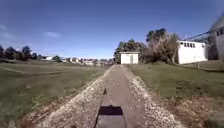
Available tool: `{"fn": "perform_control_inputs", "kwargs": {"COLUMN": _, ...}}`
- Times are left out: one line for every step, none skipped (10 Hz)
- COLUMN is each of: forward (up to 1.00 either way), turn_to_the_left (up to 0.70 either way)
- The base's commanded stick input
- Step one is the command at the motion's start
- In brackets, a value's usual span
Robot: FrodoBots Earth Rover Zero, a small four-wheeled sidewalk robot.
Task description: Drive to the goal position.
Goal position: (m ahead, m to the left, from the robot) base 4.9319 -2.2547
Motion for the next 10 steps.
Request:
{"fn": "perform_control_inputs", "kwargs": {"forward": 1.0, "turn_to_the_left": 0.0}}
{"fn": "perform_control_inputs", "kwargs": {"forward": 1.0, "turn_to_the_left": 0.0}}
{"fn": "perform_control_inputs", "kwargs": {"forward": 1.0, "turn_to_the_left": 0.0}}
{"fn": "perform_control_inputs", "kwargs": {"forward": 1.0, "turn_to_the_left": 0.0}}
{"fn": "perform_control_inputs", "kwargs": {"forward": 1.0, "turn_to_the_left": 0.0}}
{"fn": "perform_control_inputs", "kwargs": {"forward": 1.0, "turn_to_the_left": 0.0}}
{"fn": "perform_control_inputs", "kwargs": {"forward": 1.0, "turn_to_the_left": 0.0}}
{"fn": "perform_control_inputs", "kwargs": {"forward": 1.0, "turn_to_the_left": 0.0}}
{"fn": "perform_control_inputs", "kwargs": {"forward": 1.0, "turn_to_the_left": 0.0}}
{"fn": "perform_control_inputs", "kwargs": {"forward": 1.0, "turn_to_the_left": 0.0}}
